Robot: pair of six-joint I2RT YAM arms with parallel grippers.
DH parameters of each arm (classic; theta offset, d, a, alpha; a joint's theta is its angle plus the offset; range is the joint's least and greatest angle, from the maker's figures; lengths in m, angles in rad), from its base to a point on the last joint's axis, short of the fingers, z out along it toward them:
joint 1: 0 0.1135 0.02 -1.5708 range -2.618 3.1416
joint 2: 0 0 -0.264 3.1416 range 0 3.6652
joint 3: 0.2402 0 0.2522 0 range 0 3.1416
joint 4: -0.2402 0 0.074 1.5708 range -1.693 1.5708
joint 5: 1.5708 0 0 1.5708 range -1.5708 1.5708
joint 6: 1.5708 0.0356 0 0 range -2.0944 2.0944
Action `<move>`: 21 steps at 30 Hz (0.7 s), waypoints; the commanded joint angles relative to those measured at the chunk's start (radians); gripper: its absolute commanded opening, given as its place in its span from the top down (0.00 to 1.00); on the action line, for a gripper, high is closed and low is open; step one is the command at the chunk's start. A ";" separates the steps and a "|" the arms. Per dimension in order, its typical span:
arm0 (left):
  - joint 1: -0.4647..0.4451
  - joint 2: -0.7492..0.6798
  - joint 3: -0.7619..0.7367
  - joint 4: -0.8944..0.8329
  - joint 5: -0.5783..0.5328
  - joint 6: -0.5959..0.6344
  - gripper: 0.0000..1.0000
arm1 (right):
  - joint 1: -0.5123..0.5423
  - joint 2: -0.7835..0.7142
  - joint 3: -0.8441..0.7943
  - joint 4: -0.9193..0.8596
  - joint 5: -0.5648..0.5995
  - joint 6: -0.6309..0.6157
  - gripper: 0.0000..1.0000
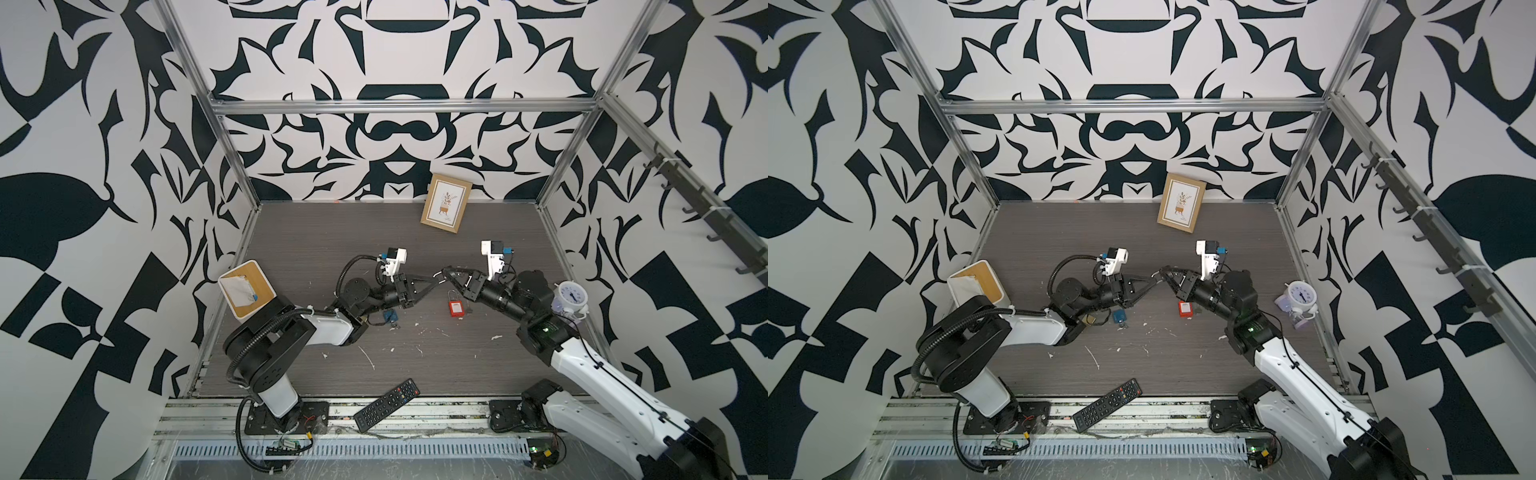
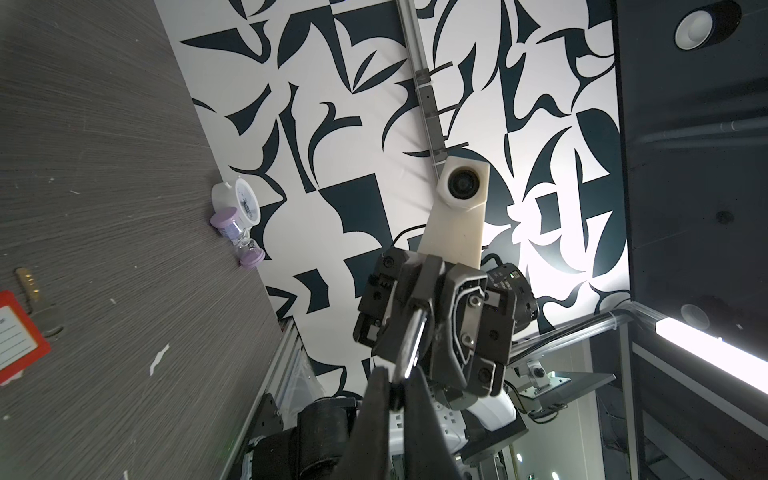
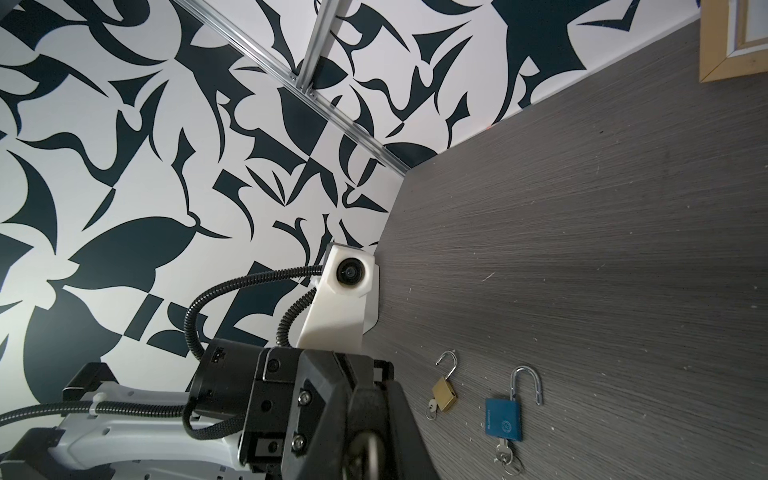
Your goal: Lock with the key
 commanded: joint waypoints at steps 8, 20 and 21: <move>-0.024 0.038 0.076 0.005 0.079 -0.021 1.00 | 0.057 0.064 0.061 0.053 -0.213 -0.069 1.00; -0.022 -0.013 0.115 -0.137 0.087 0.069 1.00 | 0.228 0.095 -0.017 0.085 -0.117 -0.065 1.00; -0.022 -0.020 0.122 -0.153 0.090 0.083 1.00 | 0.238 0.086 -0.021 0.079 -0.109 -0.074 1.00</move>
